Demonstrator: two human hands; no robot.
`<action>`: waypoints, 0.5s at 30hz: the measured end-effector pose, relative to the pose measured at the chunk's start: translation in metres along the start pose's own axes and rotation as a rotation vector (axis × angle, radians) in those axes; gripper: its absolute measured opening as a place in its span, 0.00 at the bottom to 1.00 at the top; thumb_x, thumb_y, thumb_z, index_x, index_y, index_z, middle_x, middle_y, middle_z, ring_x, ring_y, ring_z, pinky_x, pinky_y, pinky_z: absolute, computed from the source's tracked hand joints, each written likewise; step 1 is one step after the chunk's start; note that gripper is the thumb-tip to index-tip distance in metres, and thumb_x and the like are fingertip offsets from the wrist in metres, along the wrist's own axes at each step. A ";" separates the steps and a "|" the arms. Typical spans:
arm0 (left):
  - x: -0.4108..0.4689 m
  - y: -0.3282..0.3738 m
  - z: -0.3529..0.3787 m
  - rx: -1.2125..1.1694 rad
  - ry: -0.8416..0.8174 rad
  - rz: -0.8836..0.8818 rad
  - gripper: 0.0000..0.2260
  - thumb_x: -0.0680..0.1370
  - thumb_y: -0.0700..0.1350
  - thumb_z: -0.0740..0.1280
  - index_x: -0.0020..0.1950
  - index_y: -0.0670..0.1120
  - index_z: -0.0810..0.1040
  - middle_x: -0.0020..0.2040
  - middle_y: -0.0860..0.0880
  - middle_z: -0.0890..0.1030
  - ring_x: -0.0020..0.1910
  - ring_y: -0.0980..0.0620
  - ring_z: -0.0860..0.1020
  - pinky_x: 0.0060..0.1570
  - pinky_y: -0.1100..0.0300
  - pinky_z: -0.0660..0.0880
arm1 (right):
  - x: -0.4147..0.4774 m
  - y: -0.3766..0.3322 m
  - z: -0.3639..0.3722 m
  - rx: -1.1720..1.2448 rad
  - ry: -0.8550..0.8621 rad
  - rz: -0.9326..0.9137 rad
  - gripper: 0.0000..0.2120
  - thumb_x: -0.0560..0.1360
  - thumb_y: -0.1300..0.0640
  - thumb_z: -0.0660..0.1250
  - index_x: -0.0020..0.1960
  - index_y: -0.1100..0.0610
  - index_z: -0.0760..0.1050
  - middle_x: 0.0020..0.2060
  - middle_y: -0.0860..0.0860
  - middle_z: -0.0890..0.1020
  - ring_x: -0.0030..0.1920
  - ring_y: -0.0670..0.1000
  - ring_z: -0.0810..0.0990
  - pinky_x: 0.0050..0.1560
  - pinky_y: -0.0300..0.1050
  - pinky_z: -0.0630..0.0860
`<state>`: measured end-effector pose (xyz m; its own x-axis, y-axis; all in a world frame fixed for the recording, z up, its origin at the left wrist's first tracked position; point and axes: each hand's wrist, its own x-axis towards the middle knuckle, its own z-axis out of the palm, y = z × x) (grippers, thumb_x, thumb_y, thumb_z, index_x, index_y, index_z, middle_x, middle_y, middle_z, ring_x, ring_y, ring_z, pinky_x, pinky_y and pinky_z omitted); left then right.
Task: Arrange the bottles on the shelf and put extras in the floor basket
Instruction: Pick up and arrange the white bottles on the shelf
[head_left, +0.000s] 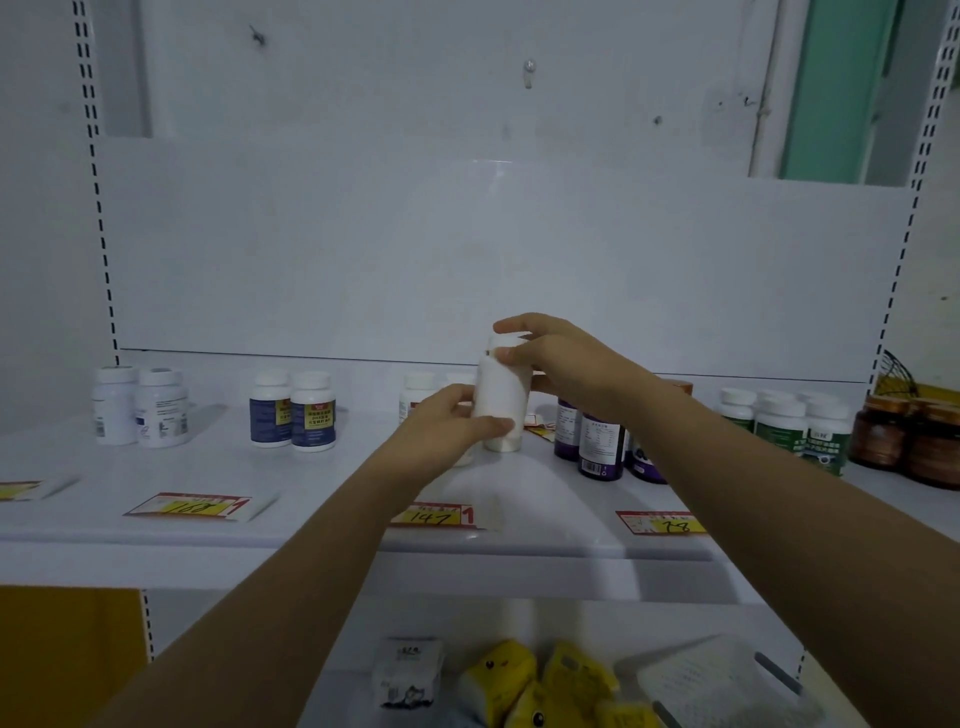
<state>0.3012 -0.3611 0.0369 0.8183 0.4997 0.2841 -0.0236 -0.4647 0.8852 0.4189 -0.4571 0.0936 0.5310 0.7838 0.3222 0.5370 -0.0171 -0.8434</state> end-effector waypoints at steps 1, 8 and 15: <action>0.000 0.000 0.000 0.000 -0.005 -0.004 0.24 0.75 0.49 0.68 0.70 0.48 0.67 0.65 0.48 0.74 0.58 0.50 0.73 0.54 0.57 0.69 | 0.000 0.001 0.000 0.015 -0.010 0.012 0.18 0.77 0.59 0.65 0.67 0.53 0.70 0.61 0.53 0.75 0.56 0.51 0.78 0.59 0.46 0.76; 0.001 -0.001 0.005 -0.021 0.106 0.054 0.24 0.73 0.46 0.72 0.65 0.45 0.67 0.61 0.48 0.76 0.53 0.52 0.74 0.40 0.68 0.70 | -0.001 -0.001 0.006 -0.093 0.015 -0.032 0.18 0.74 0.52 0.69 0.62 0.53 0.70 0.57 0.51 0.77 0.56 0.52 0.79 0.60 0.52 0.77; 0.009 -0.002 0.003 -0.048 0.240 0.138 0.22 0.73 0.40 0.71 0.63 0.46 0.66 0.64 0.47 0.75 0.58 0.51 0.74 0.51 0.60 0.68 | -0.010 -0.005 0.020 -0.219 0.214 -0.292 0.19 0.68 0.52 0.76 0.55 0.49 0.72 0.51 0.42 0.78 0.54 0.44 0.76 0.51 0.34 0.73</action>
<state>0.3104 -0.3580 0.0370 0.6461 0.5955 0.4775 -0.1575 -0.5081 0.8468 0.3973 -0.4525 0.0861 0.4473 0.6292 0.6356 0.7995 0.0374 -0.5996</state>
